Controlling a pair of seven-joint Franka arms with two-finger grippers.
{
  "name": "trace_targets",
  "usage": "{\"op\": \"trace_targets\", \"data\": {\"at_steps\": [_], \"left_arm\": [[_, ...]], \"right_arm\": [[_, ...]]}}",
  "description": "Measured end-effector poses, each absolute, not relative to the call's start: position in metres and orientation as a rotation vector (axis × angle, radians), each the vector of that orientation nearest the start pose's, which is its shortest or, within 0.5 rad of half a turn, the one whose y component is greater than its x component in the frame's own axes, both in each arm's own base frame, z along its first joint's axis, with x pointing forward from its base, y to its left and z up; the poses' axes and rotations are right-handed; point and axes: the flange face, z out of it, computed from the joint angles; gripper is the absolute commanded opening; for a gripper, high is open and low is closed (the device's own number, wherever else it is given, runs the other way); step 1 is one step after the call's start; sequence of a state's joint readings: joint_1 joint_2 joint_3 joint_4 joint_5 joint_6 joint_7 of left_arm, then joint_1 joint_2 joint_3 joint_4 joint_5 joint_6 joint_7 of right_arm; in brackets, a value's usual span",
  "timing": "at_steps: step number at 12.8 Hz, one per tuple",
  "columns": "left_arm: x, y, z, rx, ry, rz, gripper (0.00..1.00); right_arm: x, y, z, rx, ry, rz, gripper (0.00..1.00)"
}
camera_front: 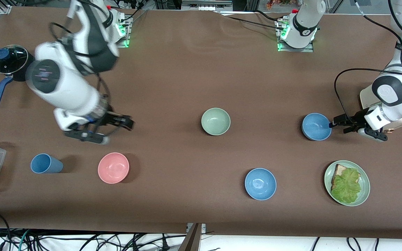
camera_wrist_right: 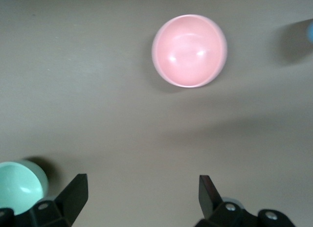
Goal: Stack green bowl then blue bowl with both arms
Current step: 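Grasp the blue bowl rim with the left gripper and carry it toward the green bowl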
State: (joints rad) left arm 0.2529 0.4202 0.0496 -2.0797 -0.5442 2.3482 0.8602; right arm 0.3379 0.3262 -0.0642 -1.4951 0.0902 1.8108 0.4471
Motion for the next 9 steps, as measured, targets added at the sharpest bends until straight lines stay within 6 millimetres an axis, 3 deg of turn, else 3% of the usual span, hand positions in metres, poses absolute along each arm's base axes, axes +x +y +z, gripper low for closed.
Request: {"op": "trace_targets", "data": {"at_steps": [2, 4, 6, 8, 9], "left_arm": [[0.55, 0.16, 0.201, -3.479, 0.242, -0.107, 0.91], [0.549, 0.154, 0.196, -3.487, 0.198, -0.078, 0.86], [0.547, 0.148, 0.193, -3.492, 0.166, -0.055, 0.61], [0.547, 0.145, 0.192, -3.493, 0.163, -0.047, 0.16], [0.546, 0.145, 0.192, -3.493, 0.163, -0.046, 0.0]], "right_arm": [[0.618, 0.135, 0.517, -3.076, 0.245, 0.102, 1.0], [0.599, 0.1, 0.545, -3.076, 0.204, 0.14, 1.0], [0.582, 0.077, 0.564, -3.066, 0.191, 0.158, 1.0], [0.571, 0.055, 0.571, -3.053, 0.202, 0.183, 1.0], [0.569, 0.045, 0.573, -3.048, 0.198, 0.188, 1.0]]}}
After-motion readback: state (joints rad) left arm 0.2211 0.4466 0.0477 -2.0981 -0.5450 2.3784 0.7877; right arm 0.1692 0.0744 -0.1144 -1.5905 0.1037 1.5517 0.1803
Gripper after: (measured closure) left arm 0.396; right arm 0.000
